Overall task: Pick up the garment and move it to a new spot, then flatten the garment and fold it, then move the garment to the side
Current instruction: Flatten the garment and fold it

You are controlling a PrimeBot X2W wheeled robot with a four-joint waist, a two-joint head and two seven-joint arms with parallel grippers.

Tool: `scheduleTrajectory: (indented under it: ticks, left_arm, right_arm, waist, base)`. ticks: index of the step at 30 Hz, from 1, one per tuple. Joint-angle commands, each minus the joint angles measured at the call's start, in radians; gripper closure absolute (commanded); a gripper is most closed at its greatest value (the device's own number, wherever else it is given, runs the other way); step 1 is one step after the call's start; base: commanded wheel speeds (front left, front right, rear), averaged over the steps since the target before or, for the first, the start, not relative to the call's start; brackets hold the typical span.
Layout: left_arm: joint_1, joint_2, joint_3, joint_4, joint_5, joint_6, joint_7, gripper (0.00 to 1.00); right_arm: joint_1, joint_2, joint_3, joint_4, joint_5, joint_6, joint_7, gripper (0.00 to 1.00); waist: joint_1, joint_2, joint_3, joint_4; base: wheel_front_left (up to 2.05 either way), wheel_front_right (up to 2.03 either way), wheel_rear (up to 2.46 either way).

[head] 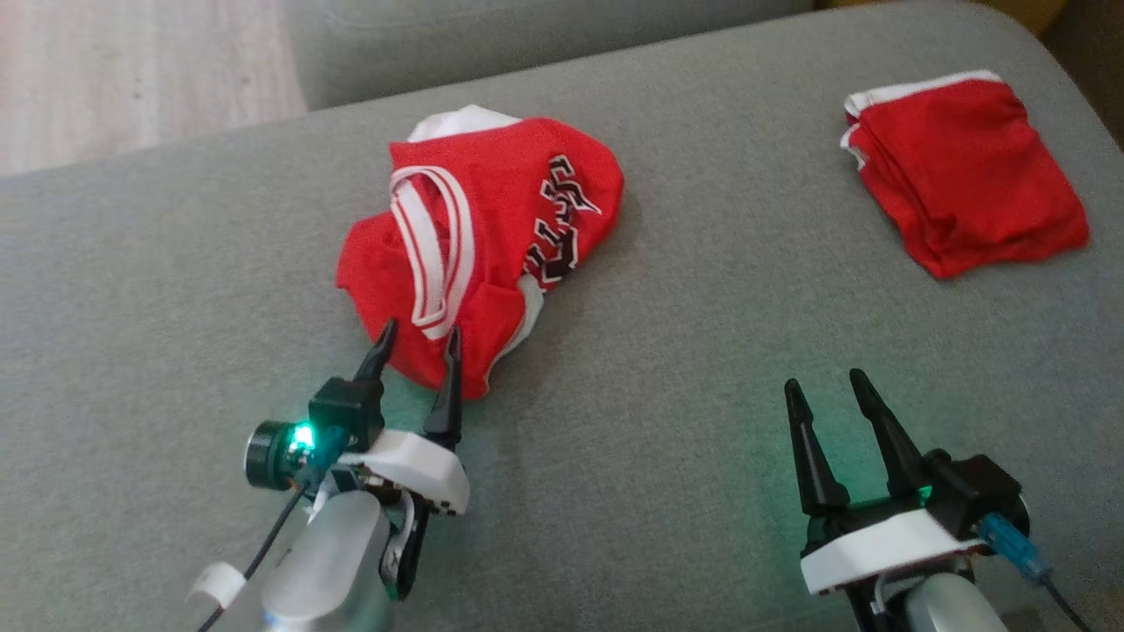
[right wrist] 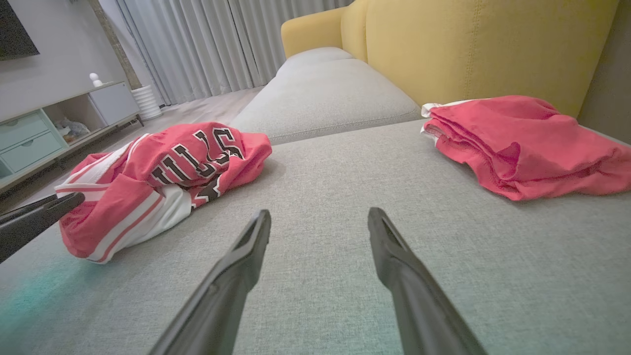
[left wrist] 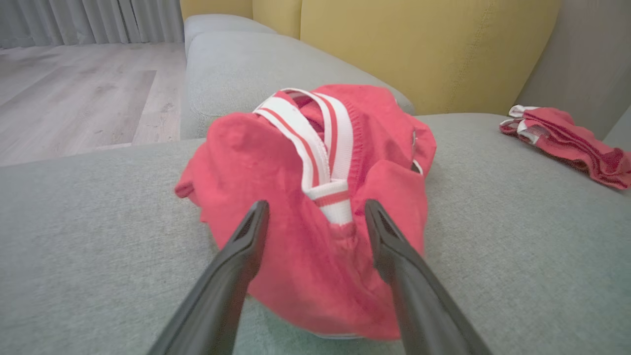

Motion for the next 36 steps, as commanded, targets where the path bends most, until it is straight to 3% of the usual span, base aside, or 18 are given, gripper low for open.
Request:
scheduleTrajectory:
  ticks: [1,3,4,5,6,7,13,16,23,31,33,36]
  left_arm:
    - [-0.046,0.003,0.027,-0.006,-0.003,0.005,-0.007,0.00]
    - [-0.067,0.003,0.023,0.010,-0.010,0.000,-0.009,0.00]
    - [-0.074,0.003,0.020,0.015,-0.011,-0.002,-0.009,0.08]
    - [-0.082,0.003,0.017,0.019,-0.010,-0.007,-0.010,0.51]
    - [-0.090,0.003,0.015,0.012,-0.004,-0.010,-0.010,0.82]
    - [-0.095,0.003,0.010,0.001,0.006,-0.014,-0.010,1.00]
    - [-0.127,0.005,-0.005,-0.085,0.065,-0.038,-0.011,1.00]
    - [-0.178,0.005,-0.031,-0.129,0.091,-0.075,-0.011,1.00]
    - [-0.498,0.017,-0.071,-0.174,0.128,-0.137,-0.011,1.00]
    - [-0.854,0.082,0.036,-0.194,0.011,-0.153,0.004,1.00]
    - [-0.857,0.102,0.071,-0.183,-0.035,-0.154,0.016,1.00]
    - [-0.711,0.137,0.137,-0.171,-0.139,-0.154,0.053,1.00]
  right_arm:
    - [-0.032,-0.004,0.026,-0.033,-0.009,-0.001,-0.004,0.00]
    - [-0.037,-0.004,0.025,-0.034,-0.010,-0.001,-0.004,0.00]
    - [-0.039,-0.004,0.024,-0.035,-0.011,-0.001,-0.004,0.00]
    - [-0.041,-0.004,0.023,-0.035,-0.011,-0.001,-0.004,0.00]
    - [-0.043,-0.004,0.023,-0.036,-0.011,-0.001,-0.004,0.00]
    - [-0.045,-0.004,0.022,-0.035,-0.010,-0.001,-0.004,0.00]
    - [-0.051,-0.004,0.031,-0.031,-0.008,-0.001,-0.004,0.00]
    - [-0.055,-0.004,0.042,-0.031,0.001,-0.001,-0.004,0.00]
    - [-0.071,-0.004,0.076,-0.037,0.031,-0.001,-0.004,0.00]
    - [-0.065,-0.004,0.095,-0.038,0.054,-0.001,-0.004,0.00]
    - [-0.061,-0.004,0.088,-0.038,0.054,-0.001,-0.004,0.00]
    - [-0.057,-0.004,0.079,-0.038,0.052,-0.001,-0.004,0.00]
  waist:
    - [-0.0003,0.0000,0.028,-0.026]
    - [-0.0003,0.0000,0.038,-0.032]
    - [-0.0003,0.0000,0.042,-0.035]
    - [-0.0003,0.0000,0.046,-0.037]
    - [-0.0003,0.0000,0.050,-0.038]
    - [-0.0003,0.0000,0.051,-0.039]
    - [-0.0003,0.0000,0.046,-0.053]
    - [-0.0003,0.0000,0.037,-0.068]
    - [-0.0003,0.0000,0.027,-0.104]
    - [-0.0003,0.0000,0.008,-0.103]
    - [-0.0003,0.0000,-0.001,-0.087]
    - [-0.0003,0.0000,-0.008,-0.052]
  base:
    - [0.00,0.00,0.00]
    - [0.00,0.00,0.00]
    - [0.00,0.00,0.00]
    - [0.00,0.00,0.00]
    - [0.00,0.00,0.00]
    - [0.00,0.00,0.00]
    - [0.00,0.00,0.00]
    - [0.00,0.00,0.00]
    - [0.00,0.00,0.00]
    - [0.00,0.00,0.00]
    - [0.00,0.00,0.00]
    - [0.00,0.00,0.00]
